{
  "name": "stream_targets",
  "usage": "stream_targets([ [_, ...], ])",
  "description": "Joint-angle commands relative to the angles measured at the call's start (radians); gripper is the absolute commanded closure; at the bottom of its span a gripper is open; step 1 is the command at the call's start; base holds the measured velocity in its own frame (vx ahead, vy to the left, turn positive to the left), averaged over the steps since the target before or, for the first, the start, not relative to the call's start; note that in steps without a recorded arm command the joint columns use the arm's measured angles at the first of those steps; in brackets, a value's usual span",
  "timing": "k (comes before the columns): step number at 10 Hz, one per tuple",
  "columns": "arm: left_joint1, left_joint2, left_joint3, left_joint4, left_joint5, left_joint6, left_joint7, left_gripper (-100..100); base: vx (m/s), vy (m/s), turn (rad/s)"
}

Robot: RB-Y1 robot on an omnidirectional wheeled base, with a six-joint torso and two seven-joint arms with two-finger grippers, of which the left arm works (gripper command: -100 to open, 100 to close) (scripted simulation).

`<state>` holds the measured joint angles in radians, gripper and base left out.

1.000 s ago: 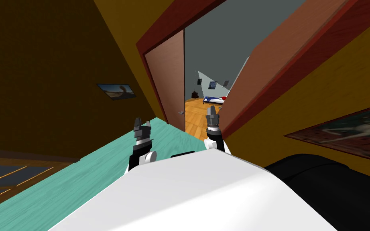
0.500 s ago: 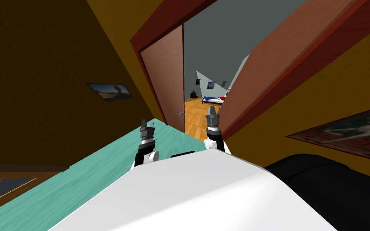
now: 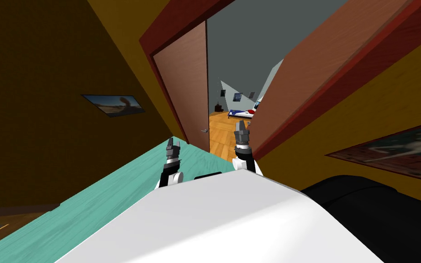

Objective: Push the door open

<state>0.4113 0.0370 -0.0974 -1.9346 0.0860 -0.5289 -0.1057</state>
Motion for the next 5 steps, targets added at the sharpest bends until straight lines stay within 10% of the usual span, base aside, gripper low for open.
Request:
stream_targets([
  [1, -0.013, 0.007, -0.010, 0.039, -0.002, -0.006, 0.006, -100, 0.089, 0.036, -0.091],
  [5, -0.044, 0.021, -0.039, 0.148, -0.010, -0.030, 0.018, -100, 0.095, 0.039, -0.091],
])
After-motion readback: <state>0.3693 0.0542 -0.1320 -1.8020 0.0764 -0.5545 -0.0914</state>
